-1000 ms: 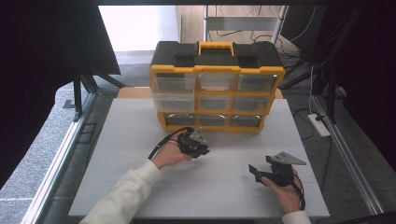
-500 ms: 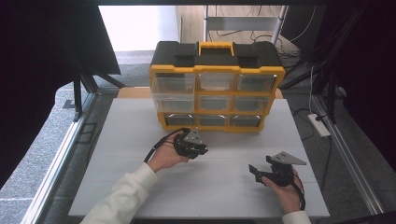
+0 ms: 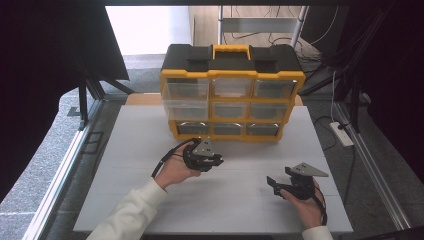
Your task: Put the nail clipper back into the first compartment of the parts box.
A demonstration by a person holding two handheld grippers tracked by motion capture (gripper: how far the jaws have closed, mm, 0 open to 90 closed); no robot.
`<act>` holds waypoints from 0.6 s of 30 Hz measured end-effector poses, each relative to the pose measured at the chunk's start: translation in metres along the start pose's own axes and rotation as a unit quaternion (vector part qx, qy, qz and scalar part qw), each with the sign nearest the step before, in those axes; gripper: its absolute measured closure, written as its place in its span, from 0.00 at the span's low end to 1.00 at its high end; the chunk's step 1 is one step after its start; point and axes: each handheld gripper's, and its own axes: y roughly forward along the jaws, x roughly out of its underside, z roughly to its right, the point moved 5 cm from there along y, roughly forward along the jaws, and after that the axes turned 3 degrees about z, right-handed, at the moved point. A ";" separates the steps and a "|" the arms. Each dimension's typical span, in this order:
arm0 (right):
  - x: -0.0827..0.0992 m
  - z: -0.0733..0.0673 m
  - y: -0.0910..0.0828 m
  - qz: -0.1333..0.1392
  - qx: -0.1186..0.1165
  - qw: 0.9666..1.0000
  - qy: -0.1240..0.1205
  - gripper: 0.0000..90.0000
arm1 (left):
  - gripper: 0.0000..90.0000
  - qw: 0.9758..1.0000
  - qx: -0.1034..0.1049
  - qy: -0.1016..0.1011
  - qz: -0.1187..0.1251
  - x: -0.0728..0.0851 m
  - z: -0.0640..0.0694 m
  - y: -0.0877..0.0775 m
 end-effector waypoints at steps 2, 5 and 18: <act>0.000 0.000 0.000 -0.001 0.000 1.000 -0.002 0.19 | 0.88 1.000 -0.002 0.000 0.002 0.000 0.000 -0.002; 0.000 0.000 0.000 0.000 0.000 1.000 -0.001 0.19 | 0.88 1.000 -0.005 -0.001 0.007 0.001 0.000 -0.005; 0.000 0.000 0.000 -0.002 0.000 1.000 -0.002 0.19 | 0.88 1.000 -0.017 -0.007 0.025 0.000 0.000 -0.019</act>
